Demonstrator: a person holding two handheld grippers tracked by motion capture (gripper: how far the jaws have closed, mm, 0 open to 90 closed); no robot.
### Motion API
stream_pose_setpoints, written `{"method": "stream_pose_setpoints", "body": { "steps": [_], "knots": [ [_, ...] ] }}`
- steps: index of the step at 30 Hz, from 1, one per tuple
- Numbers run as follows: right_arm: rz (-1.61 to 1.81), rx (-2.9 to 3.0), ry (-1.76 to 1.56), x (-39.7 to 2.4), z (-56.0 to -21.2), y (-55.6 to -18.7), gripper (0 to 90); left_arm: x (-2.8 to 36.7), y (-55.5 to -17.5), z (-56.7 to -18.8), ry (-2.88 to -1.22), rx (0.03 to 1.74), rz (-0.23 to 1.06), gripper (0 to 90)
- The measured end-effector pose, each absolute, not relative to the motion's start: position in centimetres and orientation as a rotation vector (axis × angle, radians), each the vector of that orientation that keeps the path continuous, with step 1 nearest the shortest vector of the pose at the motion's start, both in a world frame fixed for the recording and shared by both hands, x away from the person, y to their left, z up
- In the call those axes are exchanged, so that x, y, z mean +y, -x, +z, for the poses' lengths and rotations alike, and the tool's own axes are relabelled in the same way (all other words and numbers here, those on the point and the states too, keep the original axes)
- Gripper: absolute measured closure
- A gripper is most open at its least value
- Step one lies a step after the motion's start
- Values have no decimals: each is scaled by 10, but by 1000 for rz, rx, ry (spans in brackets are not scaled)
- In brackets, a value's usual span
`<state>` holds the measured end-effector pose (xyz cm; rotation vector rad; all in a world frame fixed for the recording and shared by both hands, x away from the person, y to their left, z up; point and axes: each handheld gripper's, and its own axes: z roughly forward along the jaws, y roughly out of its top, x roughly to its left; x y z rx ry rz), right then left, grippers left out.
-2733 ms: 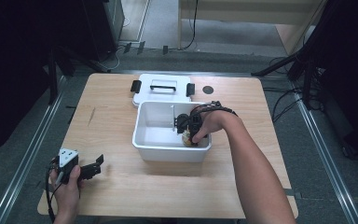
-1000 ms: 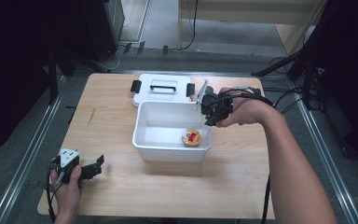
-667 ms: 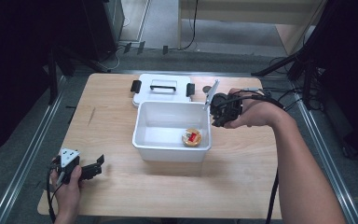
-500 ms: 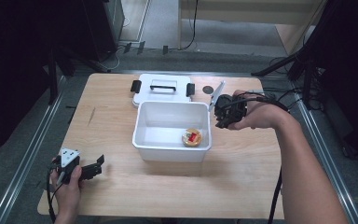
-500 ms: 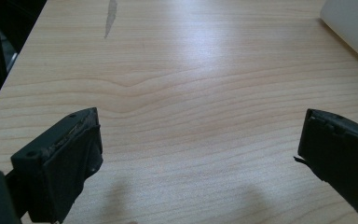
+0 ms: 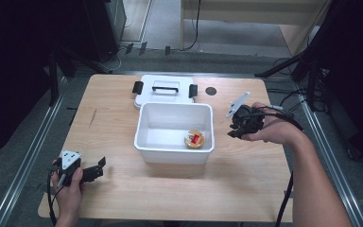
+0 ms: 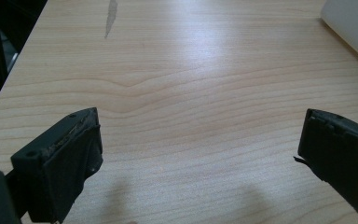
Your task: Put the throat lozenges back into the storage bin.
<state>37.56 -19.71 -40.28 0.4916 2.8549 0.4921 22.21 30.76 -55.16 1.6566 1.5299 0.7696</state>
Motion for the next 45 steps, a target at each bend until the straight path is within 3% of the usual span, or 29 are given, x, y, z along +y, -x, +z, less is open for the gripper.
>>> {"method": "stream_pose_setpoints", "body": {
  "steps": [7, 18, 26, 36, 45],
  "knots": [
    [614, 2775, -635, -215, -424, -371, 535, 307, -222, -552, -1656, 1530, 773, 1],
    [806, 2552, -872, -239, -458, -359, 480, 307, -222, -552, -1658, 1530, 770, 1],
    [926, 2392, -1064, -256, -492, -343, 355, 307, -222, -552, -1659, 1528, 770, 2],
    [1050, 2202, -1214, -279, -520, -318, 296, 307, -222, -552, -1659, 1528, 769, 2],
    [1081, 2047, -1309, -303, -537, -294, 138, 307, -222, -552, -1658, 1529, 770, 1]
  ]
}}
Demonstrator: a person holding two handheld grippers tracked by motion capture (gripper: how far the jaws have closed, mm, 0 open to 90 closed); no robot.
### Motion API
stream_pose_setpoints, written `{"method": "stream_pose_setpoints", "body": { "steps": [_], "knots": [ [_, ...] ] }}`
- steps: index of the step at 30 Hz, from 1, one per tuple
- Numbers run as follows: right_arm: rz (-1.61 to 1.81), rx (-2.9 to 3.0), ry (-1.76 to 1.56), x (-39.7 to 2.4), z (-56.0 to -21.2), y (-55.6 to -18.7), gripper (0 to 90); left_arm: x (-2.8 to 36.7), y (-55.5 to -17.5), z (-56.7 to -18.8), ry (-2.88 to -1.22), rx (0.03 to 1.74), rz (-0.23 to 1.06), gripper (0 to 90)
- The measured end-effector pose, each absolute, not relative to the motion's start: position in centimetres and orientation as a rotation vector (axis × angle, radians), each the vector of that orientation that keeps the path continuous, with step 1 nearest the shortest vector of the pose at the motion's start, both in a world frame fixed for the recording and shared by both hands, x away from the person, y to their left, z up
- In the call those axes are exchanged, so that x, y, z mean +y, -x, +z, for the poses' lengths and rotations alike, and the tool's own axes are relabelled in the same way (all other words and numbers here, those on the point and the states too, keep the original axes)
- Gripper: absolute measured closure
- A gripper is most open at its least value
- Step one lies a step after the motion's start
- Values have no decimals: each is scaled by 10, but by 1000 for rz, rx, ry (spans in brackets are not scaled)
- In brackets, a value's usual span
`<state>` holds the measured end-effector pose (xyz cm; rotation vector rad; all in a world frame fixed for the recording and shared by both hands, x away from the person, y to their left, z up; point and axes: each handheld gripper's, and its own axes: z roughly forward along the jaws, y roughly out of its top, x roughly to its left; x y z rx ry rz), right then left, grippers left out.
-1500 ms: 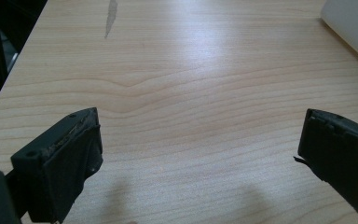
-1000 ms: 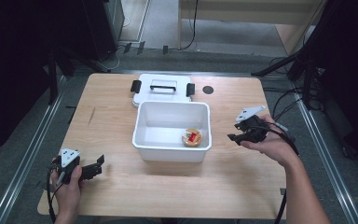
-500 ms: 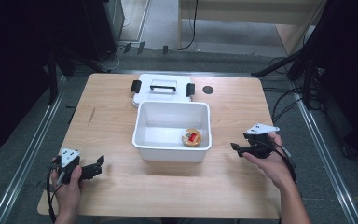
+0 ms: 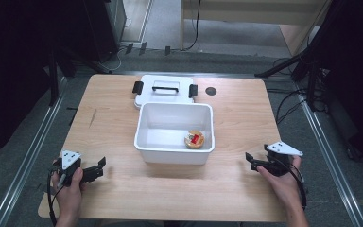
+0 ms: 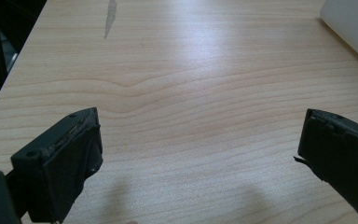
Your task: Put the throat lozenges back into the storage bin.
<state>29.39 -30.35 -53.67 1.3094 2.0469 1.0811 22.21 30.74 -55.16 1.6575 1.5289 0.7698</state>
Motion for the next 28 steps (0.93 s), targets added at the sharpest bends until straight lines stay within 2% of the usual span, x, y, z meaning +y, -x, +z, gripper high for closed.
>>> {"method": "stream_pose_setpoints", "body": {
  "steps": [5, 7, 17, 28],
  "knots": [
    [1081, 2003, -1339, -311, -543, -283, 125, 307, -222, -552, -1658, 1528, 769, 2],
    [1095, 1980, -1350, -316, -545, -277, 93, 308, -222, -552, -1658, 1528, 768, 1],
    [1101, 1897, -1349, -321, -546, -257, 87, 308, -222, -552, -1658, 1528, 766, 2],
    [1131, 1868, -1388, -324, -546, -257, 89, 307, -223, -552, -1667, 1531, 749, 2]
  ]
}}
